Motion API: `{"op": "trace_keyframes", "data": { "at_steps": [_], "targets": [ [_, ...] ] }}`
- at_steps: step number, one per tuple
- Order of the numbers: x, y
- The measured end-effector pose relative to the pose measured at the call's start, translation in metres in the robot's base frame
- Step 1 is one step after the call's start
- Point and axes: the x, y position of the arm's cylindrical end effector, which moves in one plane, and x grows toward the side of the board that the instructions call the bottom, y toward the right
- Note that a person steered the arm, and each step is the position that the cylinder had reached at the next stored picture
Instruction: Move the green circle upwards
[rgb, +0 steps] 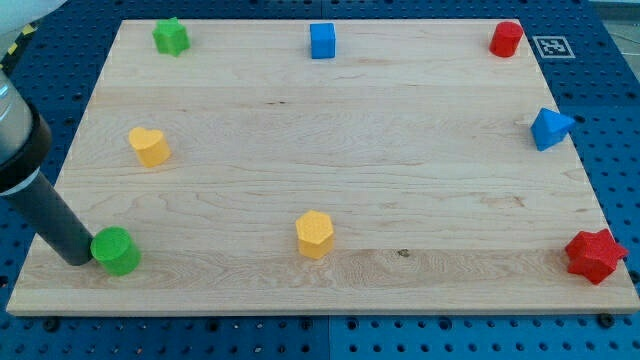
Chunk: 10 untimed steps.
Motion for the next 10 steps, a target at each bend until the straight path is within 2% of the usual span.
{"op": "trace_keyframes", "data": {
  "at_steps": [2,4,5,10],
  "targets": [
    [0.0,-0.008],
    [0.042,0.037],
    [0.043,0.038],
    [0.006,0.031]
  ]
}}
